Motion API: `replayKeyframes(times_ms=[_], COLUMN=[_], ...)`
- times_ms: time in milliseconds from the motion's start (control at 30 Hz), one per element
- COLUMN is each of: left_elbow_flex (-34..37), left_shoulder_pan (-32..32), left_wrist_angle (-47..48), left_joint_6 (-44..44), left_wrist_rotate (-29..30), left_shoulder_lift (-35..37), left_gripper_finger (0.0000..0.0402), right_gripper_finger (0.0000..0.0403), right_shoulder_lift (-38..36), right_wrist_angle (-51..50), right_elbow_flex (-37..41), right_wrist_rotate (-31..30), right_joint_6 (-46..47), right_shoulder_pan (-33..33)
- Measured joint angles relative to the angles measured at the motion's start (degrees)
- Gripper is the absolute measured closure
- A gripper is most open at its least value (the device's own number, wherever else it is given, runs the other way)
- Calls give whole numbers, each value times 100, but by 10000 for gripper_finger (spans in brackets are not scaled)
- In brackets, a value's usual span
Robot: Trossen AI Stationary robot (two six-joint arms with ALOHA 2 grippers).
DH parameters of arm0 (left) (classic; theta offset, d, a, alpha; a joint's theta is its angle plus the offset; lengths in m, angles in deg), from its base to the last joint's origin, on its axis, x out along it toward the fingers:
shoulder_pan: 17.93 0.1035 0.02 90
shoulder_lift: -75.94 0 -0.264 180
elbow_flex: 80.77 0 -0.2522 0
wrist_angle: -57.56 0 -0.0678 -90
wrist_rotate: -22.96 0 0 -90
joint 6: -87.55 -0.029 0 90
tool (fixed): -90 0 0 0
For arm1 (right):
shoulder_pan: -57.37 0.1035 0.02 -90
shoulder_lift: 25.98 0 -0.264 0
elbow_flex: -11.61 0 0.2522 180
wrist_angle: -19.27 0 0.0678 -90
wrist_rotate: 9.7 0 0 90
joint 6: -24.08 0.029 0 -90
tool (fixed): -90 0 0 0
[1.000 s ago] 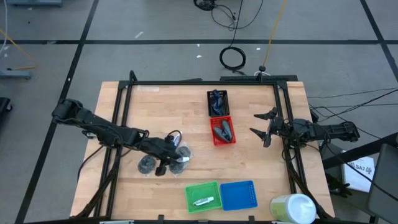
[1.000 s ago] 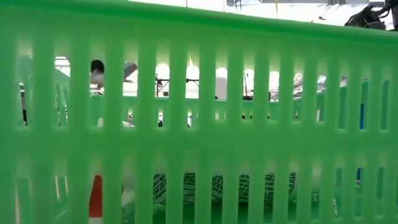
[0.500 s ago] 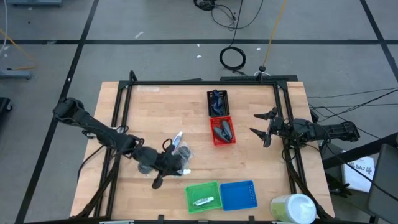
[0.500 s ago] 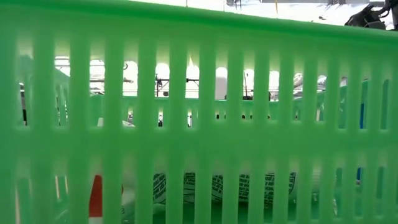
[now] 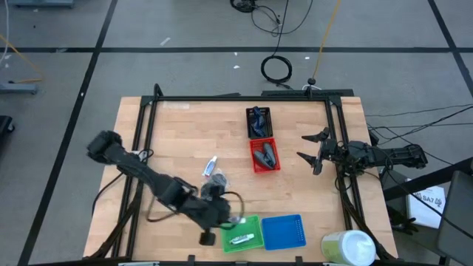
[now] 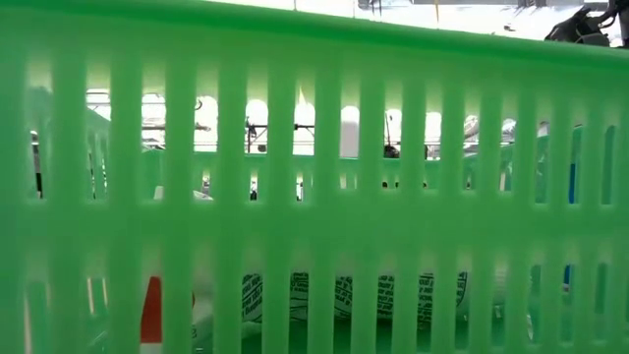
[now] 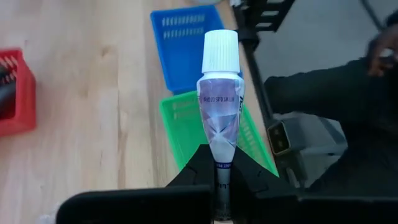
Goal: Pick & Place Travel size toiletries
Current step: Put the left white toothpaste into the green bin, then put the white toothpaste into the green bin
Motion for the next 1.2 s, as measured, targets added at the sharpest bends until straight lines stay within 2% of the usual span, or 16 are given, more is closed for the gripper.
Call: replayKeyframes(times_ms=[167, 367, 533, 633, 967, 1200], left_elbow_flex=[-668, -681, -681, -681, -683, -683], left_shoulder_pan=[144, 265, 281, 296, 351, 360], left_wrist_angle=[577, 552, 527, 509, 440, 312], left_joint_6=[212, 779, 881, 1004, 943, 900], left_wrist_rotate=[-11, -790, -1193, -1372, -1403, -1403], left_shoulder_lift=[-770, -1407, -1804, -1879, -1909, -1909], left_gripper_finger=[396, 382, 396, 394, 330, 329], right_gripper_finger=[85, 85, 85, 85, 85, 85], right_shoulder_lift=[0, 0, 0, 0, 0, 0], right_wrist_angle=[0, 0, 0, 0, 0, 2], right_elbow_flex=[0, 0, 0, 0, 0, -1], right_wrist_rotate=[-1, 1, 1, -1, 2, 1], right_joint_6=[1, -1, 0, 1, 0, 1], right_shoulder_pan=[0, 0, 0, 2, 0, 2])
